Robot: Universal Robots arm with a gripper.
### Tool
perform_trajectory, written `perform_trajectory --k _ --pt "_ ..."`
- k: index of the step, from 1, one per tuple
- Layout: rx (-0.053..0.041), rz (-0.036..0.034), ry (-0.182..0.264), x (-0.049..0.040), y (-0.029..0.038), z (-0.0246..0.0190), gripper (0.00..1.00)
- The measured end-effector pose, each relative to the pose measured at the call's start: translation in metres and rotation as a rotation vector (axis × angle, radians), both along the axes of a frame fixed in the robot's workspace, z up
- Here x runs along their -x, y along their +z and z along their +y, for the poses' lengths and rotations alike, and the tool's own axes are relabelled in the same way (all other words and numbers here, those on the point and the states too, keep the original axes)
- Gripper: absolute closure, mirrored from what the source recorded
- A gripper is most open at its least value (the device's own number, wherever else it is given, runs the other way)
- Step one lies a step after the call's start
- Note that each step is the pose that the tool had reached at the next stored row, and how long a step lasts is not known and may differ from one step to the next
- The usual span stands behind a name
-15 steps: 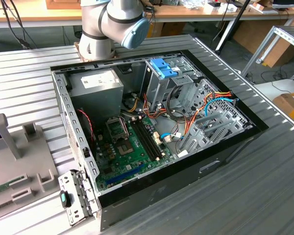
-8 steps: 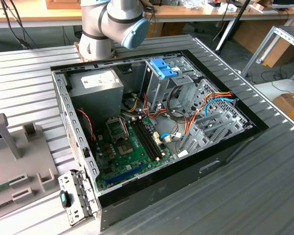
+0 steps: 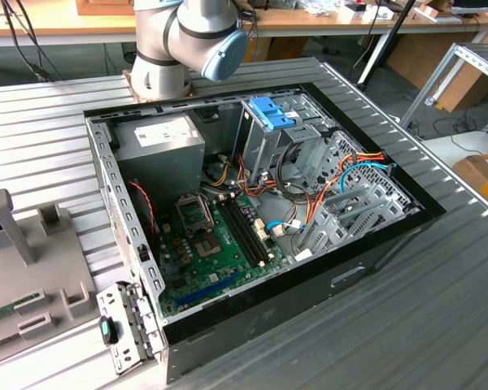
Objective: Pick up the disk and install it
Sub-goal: 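Pick up the disk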
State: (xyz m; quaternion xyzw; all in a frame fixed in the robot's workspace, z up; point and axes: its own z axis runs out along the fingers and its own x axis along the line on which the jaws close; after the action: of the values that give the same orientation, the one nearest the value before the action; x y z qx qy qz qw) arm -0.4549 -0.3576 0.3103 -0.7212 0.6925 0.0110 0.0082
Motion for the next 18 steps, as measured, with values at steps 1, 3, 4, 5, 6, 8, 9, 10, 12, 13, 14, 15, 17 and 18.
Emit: perform_trajectory --k 1,3,4,5,6,8,9,10,12,13,14,15,17,18 --pt "0.0000 0.0000 0.000 0.0000 0.0000 0.0000 0.63" --pt "0.0000 0.0000 0.000 0.0000 0.0000 0.0000 0.63" --pt "-0.0001 -0.0003 0.000 0.0000 0.0002 0.0000 0.63" --pt "0.0000 -0.0001 0.000 0.0000 0.0037 0.0000 0.63" --pt "0.0000 -0.0001 -0.001 0.0000 0.0087 0.0000 0.63" --pt "-0.0001 -0.0002 -0.001 0.0000 0.0098 0.0000 0.63" --pt "-0.0001 -0.0002 -0.002 0.0000 0.0098 0.0000 0.63" --pt "-0.0001 -0.0002 -0.002 0.0000 0.0098 0.0000 0.63" --pt "0.0003 0.0006 -0.002 0.0000 0.0115 0.0000 0.63" --pt "0.0000 0.0000 -0.002 0.0000 0.0159 0.0000 0.63" --pt "0.0000 0.0001 -0.002 0.0000 0.0207 0.0000 0.63" --pt "0.0000 -0.0001 -0.003 0.0000 0.0243 0.0000 0.63" --pt "0.0000 -0.0001 -0.003 0.0000 0.0343 0.0000 0.63" --pt "0.0001 0.0000 -0.004 0.0000 0.0374 0.0000 0.63"
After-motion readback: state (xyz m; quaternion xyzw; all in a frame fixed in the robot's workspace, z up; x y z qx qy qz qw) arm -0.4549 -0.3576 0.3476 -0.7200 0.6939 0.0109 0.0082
